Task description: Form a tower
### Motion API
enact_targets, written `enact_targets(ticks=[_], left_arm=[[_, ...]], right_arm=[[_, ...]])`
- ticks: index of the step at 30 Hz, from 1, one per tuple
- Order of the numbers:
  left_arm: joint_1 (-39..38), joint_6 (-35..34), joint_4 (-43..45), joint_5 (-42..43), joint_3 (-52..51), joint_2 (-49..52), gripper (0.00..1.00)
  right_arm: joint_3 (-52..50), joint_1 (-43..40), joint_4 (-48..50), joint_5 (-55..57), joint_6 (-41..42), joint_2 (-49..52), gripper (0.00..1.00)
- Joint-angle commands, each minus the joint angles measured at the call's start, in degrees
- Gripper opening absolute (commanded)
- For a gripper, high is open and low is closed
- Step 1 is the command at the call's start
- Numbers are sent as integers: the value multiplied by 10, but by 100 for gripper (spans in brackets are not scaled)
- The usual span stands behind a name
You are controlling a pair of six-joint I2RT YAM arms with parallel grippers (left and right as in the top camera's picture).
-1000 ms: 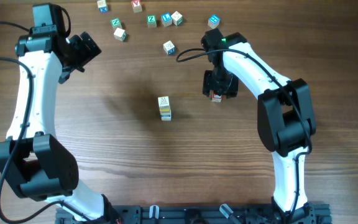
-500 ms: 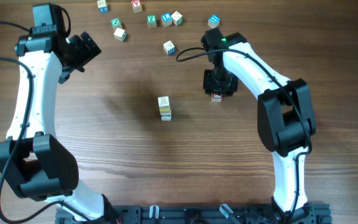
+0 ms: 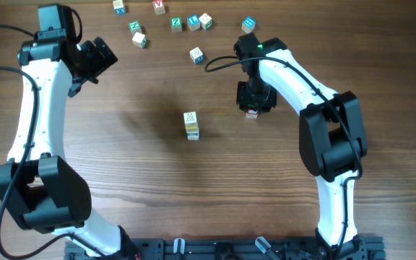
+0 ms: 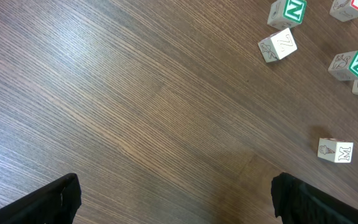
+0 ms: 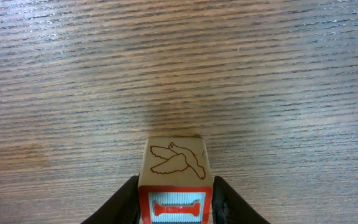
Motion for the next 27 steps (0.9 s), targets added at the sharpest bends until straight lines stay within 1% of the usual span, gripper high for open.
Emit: enact_targets(ticks=[1,2,3,4,8,10,12,13,16,18,19,22,27], left_arm=[[1,4,0,-3,8,-11,100],[1,4,0,-3,8,-11,100],[1,4,0,-3,8,-11,100],[1,4,0,-3,8,-11,100],[1,4,0,-3,8,-11,100],[1,4,0,-3,8,-11,100],[1,4,0,-3,8,-11,100],[1,4,0,-3,8,-11,100],[1,4,0,-3,8,-11,100],[1,4,0,-3,8,-11,100],[1,4,0,-3,8,-11,100],[1,4,0,-3,8,-11,100],[1,4,0,-3,8,-11,100]], right_arm=[[6,0,0,2,0,-10,46],[6,0,2,-3,0,-10,56],[6,0,1,-5,0,-10,62],[6,0,1,-5,0,-10,63],[6,0,1,-5,0,-10,62],[6,0,1,-5,0,-10,52],[6,0,1,-5,0,-10,50],[6,0,1,-5,0,-10,47],[6,0,-1,-5,0,-10,49],[6,0,0,-5,0,-10,58],[6,0,0,-5,0,-10,59],[6,0,0,-5,0,-10,54],[6,0,-2,-5,0,-10,54]])
